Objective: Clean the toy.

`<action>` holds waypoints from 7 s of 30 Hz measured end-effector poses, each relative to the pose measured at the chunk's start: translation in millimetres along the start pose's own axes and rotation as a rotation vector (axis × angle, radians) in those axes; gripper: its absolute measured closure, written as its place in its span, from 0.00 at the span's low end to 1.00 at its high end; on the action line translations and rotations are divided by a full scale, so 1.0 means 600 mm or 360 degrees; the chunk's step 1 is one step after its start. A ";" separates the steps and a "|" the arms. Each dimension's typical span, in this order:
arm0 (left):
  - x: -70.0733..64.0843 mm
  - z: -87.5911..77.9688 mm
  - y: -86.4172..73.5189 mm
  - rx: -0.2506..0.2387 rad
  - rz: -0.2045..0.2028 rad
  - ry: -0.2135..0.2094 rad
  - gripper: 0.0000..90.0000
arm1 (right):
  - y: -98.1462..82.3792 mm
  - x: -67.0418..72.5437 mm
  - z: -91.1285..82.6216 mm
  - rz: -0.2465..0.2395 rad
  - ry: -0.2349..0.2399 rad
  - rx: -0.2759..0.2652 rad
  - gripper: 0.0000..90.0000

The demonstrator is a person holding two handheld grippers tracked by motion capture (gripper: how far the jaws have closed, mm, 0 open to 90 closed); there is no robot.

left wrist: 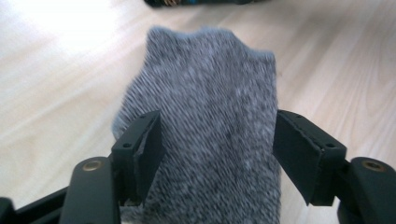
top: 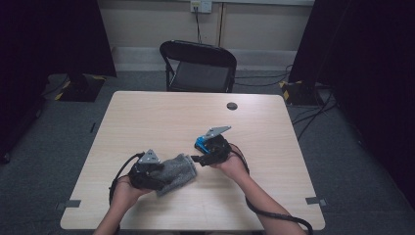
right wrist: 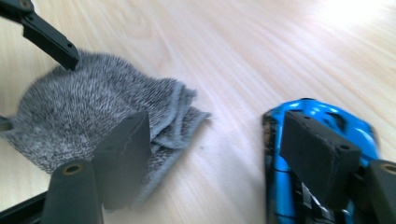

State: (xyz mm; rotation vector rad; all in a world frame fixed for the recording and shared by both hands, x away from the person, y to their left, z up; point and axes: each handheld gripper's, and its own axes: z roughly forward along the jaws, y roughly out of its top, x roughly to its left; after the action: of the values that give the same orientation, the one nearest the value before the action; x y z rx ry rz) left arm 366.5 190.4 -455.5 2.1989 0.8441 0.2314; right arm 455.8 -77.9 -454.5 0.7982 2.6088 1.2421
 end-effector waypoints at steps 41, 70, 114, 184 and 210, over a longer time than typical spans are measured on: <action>0.004 0.032 0.016 0.0000 0.0061 0.0058 0.36 | -0.036 -0.090 0.042 0.0035 -0.0140 0.0301 0.23; -0.004 0.041 0.022 0.0035 0.0099 0.0056 0.34 | -0.040 -0.087 0.036 0.0045 -0.0148 0.0278 0.29; 0.003 0.052 0.031 0.0154 0.0132 0.0028 0.33 | -0.049 -0.052 -0.058 -0.0017 -0.0105 0.0252 0.31; -0.036 0.095 0.132 0.0254 0.0270 -0.0037 0.79 | -0.072 -0.016 -0.084 -0.0071 -0.0059 0.0163 0.31; -0.003 0.034 0.103 0.0189 0.0173 0.0073 0.79 | -0.063 -0.026 -0.102 -0.0018 -0.0069 0.0089 0.31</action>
State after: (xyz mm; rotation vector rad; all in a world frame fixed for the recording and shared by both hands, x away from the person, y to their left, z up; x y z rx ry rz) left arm 404.5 146.6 -426.0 2.3618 0.7821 0.2924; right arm 432.8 -147.5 -445.1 0.8097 2.6201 1.1403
